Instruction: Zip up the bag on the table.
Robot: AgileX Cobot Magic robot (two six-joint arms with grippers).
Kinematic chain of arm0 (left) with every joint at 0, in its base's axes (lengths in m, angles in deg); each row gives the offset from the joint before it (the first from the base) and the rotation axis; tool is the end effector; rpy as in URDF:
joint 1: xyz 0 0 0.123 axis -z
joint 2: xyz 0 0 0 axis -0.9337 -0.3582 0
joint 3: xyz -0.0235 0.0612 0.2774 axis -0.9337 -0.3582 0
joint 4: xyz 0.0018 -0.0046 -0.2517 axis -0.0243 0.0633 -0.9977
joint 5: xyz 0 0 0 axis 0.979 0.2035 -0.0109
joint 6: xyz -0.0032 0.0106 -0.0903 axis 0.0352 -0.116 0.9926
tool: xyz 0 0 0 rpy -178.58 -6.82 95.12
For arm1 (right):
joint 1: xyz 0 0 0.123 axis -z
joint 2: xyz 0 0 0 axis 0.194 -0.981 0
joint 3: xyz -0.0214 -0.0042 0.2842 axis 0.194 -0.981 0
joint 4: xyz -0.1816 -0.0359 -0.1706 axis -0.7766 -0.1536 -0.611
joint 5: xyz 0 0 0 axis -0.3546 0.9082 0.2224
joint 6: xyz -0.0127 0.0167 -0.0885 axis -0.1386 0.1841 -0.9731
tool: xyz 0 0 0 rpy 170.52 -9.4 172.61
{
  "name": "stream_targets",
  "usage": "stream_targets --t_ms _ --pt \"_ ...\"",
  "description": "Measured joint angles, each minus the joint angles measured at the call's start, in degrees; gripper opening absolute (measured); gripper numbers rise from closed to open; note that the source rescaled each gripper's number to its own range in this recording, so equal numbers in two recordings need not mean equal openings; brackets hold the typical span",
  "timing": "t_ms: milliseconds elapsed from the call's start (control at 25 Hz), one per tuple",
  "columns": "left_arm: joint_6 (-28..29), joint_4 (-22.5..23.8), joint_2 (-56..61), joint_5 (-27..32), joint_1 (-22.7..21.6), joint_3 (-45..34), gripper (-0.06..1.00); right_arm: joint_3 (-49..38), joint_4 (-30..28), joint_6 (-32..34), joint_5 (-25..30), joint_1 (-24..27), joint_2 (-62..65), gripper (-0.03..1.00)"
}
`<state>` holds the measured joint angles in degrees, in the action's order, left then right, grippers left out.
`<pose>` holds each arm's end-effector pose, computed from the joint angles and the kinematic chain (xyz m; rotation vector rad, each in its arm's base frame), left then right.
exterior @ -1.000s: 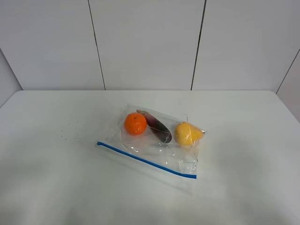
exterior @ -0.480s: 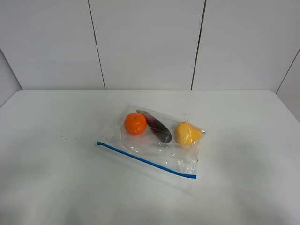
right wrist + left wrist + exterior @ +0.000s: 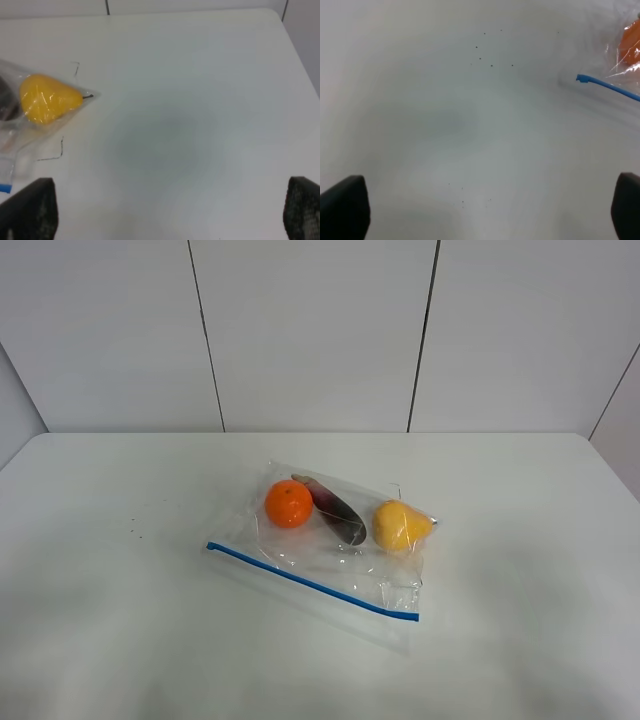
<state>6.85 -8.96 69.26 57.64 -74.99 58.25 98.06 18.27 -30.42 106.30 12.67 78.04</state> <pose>-0.0051 -0.0001 0.2756 -0.1131 2.0416 0.0677 -0.0038 0.0028 0.2798 0.0161 2.0050 0.0181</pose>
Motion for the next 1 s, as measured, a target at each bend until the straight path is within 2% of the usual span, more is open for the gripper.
stream_targets --t_ms 1000 --pt "0.0 0.0 0.0 0.0 0.0 0.0 1.0 0.0 -0.04 0.52 -0.04 0.0 0.0 1.0"
